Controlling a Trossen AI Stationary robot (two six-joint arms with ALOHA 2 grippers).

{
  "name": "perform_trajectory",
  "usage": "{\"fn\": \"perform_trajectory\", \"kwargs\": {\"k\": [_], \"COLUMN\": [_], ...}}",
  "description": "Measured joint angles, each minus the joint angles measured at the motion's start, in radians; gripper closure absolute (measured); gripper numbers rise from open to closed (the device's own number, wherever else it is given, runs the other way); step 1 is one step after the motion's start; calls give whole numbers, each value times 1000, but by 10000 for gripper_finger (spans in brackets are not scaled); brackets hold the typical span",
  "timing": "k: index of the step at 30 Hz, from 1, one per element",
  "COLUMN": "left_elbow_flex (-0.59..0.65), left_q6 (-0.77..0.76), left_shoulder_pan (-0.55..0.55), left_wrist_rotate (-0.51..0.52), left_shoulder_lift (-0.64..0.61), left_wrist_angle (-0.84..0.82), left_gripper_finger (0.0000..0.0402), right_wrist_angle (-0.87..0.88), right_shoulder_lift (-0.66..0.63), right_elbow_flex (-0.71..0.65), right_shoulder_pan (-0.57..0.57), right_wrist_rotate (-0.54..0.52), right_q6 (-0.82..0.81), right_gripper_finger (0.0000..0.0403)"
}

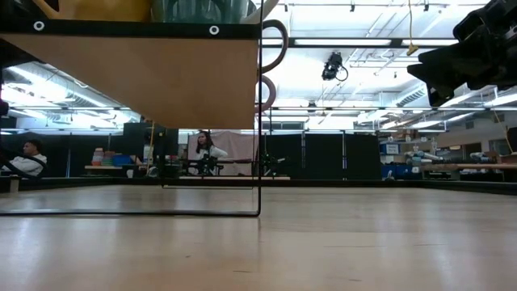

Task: Place coffee mugs
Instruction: Return to Home Position

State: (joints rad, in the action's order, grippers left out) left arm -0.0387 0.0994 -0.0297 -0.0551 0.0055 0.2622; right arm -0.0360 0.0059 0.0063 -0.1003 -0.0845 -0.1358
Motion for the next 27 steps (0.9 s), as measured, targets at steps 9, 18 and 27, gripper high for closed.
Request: {"fn": "perform_trajectory", "kwargs": {"k": [9,18,27], "left_elbow_flex": [0,0,0], "left_q6": [-70,-115,-116], "left_shoulder_pan": [-85,-114,-114], "left_wrist_rotate": [-37,-47,-47], "left_shoulder_lift": [0,0,0], "left_wrist_angle": [-62,-110,-149], "left_gripper_finger": [195,195,195], "right_wrist_angle": [0,0,0], "right_shoulder_lift": [0,0,0], "right_elbow_flex": [0,0,0], "right_shoulder_pan": [0,0,0], "right_wrist_rotate": [0,0,0], "right_q6": [0,0,0], "right_gripper_finger": [266,266,266]}}
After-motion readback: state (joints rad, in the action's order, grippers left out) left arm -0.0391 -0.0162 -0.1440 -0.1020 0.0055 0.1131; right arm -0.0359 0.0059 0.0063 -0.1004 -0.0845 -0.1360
